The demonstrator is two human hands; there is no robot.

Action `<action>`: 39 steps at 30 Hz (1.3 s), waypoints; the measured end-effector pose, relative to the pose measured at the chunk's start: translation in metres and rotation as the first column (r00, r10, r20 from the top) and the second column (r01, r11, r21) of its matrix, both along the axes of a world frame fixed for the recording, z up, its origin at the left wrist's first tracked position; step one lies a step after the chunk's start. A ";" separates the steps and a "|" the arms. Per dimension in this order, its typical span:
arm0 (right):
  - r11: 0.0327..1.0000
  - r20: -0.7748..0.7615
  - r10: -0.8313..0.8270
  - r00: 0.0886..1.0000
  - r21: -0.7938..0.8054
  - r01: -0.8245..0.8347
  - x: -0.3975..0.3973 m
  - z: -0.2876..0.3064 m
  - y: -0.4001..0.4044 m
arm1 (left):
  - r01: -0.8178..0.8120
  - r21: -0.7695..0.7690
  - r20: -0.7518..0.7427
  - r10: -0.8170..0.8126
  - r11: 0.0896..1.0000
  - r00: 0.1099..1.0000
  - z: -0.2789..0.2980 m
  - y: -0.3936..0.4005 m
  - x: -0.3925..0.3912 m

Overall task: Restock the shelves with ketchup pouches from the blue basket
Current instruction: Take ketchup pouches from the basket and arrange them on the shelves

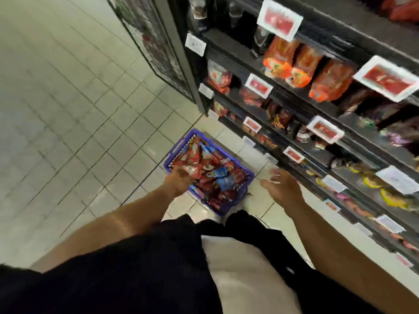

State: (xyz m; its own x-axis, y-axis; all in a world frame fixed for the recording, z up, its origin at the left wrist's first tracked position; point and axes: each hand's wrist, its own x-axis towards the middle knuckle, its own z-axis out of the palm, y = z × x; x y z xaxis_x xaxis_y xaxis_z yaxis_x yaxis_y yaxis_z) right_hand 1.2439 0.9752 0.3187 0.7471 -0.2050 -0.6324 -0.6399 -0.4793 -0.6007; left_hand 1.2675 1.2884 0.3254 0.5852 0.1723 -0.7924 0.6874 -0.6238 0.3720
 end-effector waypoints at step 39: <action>0.789 -0.596 -0.508 0.622 -0.033 0.613 0.079 -0.483 0.136 | -0.414 0.427 -0.195 0.529 0.804 0.826 -0.480 0.036 0.007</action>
